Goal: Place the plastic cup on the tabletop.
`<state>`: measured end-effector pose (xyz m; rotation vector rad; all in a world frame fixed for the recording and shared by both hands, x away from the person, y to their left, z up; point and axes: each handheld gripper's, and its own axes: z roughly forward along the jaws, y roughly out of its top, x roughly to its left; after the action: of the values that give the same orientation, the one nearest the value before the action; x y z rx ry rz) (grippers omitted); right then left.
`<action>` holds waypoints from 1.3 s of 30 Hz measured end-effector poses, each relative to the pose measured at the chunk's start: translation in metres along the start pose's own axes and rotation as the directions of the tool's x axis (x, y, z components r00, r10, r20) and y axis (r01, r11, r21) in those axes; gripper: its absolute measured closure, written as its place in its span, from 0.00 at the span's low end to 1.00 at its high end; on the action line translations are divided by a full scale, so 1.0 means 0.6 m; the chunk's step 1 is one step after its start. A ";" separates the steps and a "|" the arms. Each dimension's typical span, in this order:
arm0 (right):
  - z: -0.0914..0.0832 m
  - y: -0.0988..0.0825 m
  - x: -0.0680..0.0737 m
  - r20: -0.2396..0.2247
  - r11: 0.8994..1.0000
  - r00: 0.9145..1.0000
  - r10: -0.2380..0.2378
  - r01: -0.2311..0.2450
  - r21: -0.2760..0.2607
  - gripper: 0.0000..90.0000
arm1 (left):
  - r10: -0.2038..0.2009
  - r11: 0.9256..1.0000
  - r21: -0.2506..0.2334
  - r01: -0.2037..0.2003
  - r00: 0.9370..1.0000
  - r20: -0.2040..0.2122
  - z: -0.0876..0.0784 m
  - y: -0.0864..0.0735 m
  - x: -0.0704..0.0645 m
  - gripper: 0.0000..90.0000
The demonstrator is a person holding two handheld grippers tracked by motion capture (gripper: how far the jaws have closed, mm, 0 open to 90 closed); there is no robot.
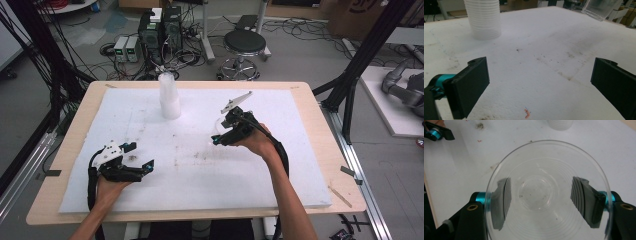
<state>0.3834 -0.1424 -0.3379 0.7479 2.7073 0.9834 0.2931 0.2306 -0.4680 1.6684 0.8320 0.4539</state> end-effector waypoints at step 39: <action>0.132 0.010 0.019 0.063 0.983 0.996 -0.059 0.047 0.176 0.37 | -0.012 1.000 0.004 0.012 1.000 0.009 0.002 -0.004 0.003 0.02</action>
<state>0.4012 -0.0886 -0.3948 0.7196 2.7639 0.7021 0.2942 0.2313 -0.4708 1.6676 0.8358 0.4362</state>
